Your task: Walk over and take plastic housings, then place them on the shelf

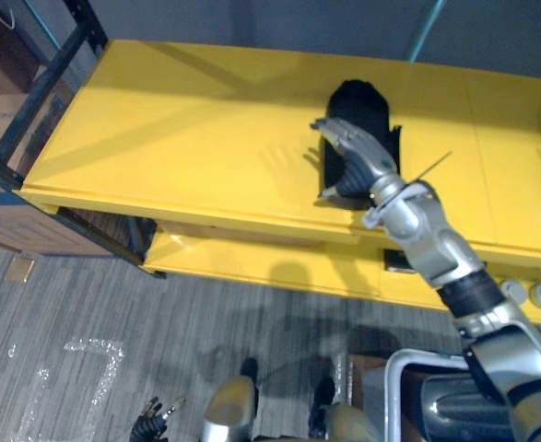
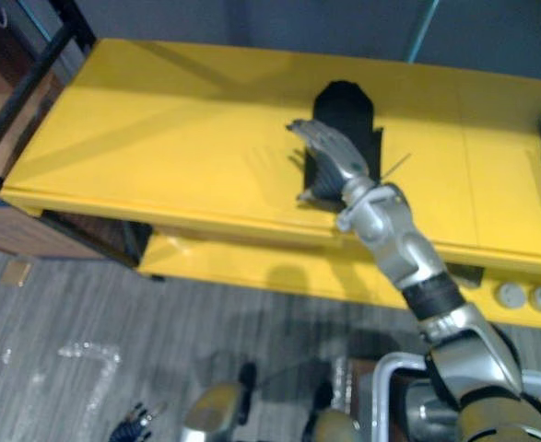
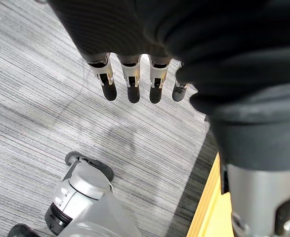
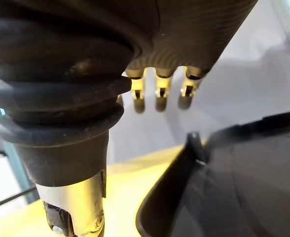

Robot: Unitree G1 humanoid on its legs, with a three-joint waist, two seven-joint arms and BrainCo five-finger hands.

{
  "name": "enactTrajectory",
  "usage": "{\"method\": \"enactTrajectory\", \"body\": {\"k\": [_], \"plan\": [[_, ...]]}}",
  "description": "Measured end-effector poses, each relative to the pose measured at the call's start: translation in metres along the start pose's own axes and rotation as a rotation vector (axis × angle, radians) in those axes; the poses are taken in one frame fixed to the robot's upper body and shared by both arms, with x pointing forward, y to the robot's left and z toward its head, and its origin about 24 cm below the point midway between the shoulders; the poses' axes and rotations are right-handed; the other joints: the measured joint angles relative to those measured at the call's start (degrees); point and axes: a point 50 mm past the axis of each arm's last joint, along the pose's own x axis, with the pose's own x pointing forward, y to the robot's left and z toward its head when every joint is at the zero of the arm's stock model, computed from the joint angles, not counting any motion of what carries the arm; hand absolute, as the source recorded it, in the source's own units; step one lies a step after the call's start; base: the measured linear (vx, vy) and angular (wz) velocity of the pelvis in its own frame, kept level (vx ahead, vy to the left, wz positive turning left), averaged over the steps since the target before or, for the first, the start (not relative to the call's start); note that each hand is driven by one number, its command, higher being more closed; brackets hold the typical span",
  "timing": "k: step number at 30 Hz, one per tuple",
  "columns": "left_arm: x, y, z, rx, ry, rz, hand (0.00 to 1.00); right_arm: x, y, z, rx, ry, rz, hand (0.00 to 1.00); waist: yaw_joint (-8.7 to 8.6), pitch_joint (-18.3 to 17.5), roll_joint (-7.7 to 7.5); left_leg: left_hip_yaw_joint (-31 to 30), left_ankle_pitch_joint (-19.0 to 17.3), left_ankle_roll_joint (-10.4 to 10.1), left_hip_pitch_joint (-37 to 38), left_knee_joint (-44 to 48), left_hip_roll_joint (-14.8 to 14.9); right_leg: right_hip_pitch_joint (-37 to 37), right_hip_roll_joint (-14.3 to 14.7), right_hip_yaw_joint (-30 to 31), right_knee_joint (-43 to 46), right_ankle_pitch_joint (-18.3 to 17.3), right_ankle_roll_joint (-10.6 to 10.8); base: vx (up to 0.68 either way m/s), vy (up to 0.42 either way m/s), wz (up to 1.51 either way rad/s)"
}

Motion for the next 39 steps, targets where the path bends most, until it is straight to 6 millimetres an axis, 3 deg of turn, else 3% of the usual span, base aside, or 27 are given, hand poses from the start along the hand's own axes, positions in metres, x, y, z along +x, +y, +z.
{"method": "enactTrajectory", "body": {"k": [13, 23, 30, 39], "plan": [[0.0, 0.0, -0.001, 0.005, 0.015, 0.003, 0.0, -0.003, 0.01, -0.008, 0.004, 0.067, 0.212, 0.0, -0.27, 0.1, -0.84, 0.9, 0.0, 0.0, 0.1, 0.0, 0.3, -0.4, 0.2, 1.0, 0.1, 0.1, -0.1, -0.01, 0.001, -0.03], [0.001, 0.001, -0.001, 0.004, 0.02, 0.026, 0.0, -0.005, 0.008, -0.013, -0.038, 0.139, 0.188, 0.0, -0.27, 0.5, -1.65, 0.9, 0.0, 0.0, -0.1, 0.0, 0.3, -0.7, 0.2, 1.2, 0.3, 0.1, -0.1, 0.0, 0.0, 0.0], [0.001, 0.0, -0.001, -0.001, 0.019, 0.038, 0.0, -0.006, 0.008, -0.039, -0.047, 0.262, 0.125, 0.0, 0.3, 0.5, -1.64, 0.8, 0.2, -0.1, -0.8, 0.1, 0.2, -1.4, 0.1, 1.0, 0.6, 0.1, -0.1, 0.0, 0.0, 0.0], [0.002, -0.009, 0.007, 0.014, -0.014, 0.003, 0.0, 0.003, -0.015, -0.055, -0.11, 0.322, 0.058, 0.0, 0.94, 0.6, -1.4, -0.2, 0.7, -0.1, -1.3, 0.1, 0.0, -1.4, 0.0, -0.1, 0.6, 0.1, -0.1, 0.0, 0.0, 0.04]]}}
